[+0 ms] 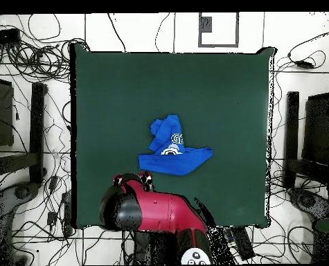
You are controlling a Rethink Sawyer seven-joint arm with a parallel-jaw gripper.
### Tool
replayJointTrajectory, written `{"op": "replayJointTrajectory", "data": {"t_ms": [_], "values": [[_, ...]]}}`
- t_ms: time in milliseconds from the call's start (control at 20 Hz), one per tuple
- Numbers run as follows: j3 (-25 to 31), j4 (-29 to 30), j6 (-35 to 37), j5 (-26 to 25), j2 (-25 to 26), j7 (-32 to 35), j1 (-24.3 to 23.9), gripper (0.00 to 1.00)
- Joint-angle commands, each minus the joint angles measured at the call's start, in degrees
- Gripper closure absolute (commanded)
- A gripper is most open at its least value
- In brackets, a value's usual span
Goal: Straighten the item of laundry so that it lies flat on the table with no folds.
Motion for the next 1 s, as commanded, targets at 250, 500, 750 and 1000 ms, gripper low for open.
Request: {"op": "replayJointTrajectory", "data": {"t_ms": [250,500,750,1000], "values": [[0.59,-1.55,-1.08,-0.86,2.12,9.34,1.84,0.00],[0.89,-1.33,-2.44,-1.02,2.80,9.35,1.42,0.00],[0.23,-1.61,-1.35,-0.97,2.68,9.40,1.87,0.00],[0.03,-1.66,-1.68,-0.92,3.11,9.59,2.10,0.00]]}}
